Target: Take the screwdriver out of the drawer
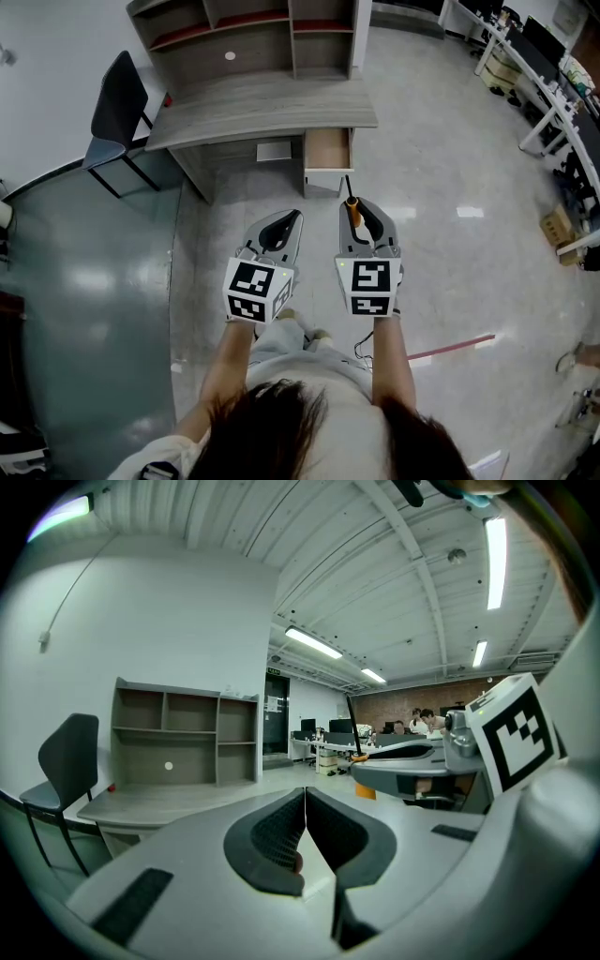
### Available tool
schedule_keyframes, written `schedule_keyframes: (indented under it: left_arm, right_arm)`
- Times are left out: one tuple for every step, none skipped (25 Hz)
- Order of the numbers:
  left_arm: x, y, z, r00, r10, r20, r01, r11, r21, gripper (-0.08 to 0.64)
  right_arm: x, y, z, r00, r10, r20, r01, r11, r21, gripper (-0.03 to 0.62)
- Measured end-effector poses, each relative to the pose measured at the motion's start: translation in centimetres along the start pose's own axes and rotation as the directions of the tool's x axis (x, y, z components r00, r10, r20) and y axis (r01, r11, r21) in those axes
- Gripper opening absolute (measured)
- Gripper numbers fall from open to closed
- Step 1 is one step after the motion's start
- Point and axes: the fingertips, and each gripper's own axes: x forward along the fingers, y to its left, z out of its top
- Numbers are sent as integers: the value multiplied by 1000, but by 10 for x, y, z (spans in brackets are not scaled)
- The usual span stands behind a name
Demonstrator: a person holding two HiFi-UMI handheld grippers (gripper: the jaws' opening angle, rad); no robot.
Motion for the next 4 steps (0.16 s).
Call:
schedule_keyframes:
  left_arm:
    - [3,4,0,1000,-1,1,1,1000,1,18]
    - [6,9,1,1000,-2,3,2,1000,2,17]
    - [8,13,2,1000,-3,4,3,1000,2,17]
    - [11,18,3,1000,-4,6,4,1000,2,17]
  right_arm:
    - [5,0,1,1000,-3,0,3,1000,-2,81]
    - [9,-1,2,1000,-5,0,5,1000,-3,81]
    - [14,-2,3,1000,-8,0,8,1000,-3,81]
    - [18,-2,4,1000,-11,0,11,1000,-4,81]
